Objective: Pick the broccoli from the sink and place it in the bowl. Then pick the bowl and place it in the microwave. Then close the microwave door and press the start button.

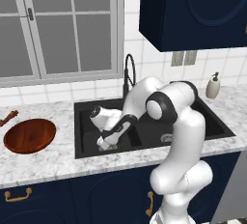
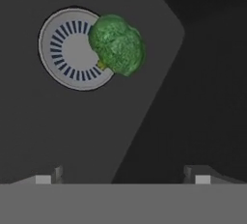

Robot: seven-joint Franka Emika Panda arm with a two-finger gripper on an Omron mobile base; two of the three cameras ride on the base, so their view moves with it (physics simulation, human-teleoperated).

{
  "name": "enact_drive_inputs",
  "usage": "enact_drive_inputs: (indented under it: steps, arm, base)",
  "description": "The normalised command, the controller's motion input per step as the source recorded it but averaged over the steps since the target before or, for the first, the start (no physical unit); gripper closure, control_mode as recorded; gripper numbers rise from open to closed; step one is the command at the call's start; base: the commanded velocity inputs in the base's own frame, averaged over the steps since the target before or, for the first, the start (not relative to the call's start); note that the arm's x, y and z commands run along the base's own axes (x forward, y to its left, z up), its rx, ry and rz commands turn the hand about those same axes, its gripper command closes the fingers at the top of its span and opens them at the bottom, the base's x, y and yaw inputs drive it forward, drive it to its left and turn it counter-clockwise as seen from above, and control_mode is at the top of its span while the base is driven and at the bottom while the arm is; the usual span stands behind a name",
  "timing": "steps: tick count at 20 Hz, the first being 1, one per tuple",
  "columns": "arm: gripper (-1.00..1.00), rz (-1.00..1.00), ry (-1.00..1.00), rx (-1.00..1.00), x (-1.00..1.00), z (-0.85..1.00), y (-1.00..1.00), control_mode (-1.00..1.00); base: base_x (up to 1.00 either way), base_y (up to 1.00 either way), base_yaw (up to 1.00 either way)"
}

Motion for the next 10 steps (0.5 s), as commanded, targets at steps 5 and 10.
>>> enact_drive_inputs:
  steps: [5,10]
  arm:
    - [-1.0,0.0,0.07,0.0,0.4,-0.09,0.07,-1.0]
    - [-1.0,0.01,0.05,0.0,0.39,-0.28,0.0,-1.0]
  base:
    - [0.0,0.0,0.0]
    - [0.0,0.0,0.0]
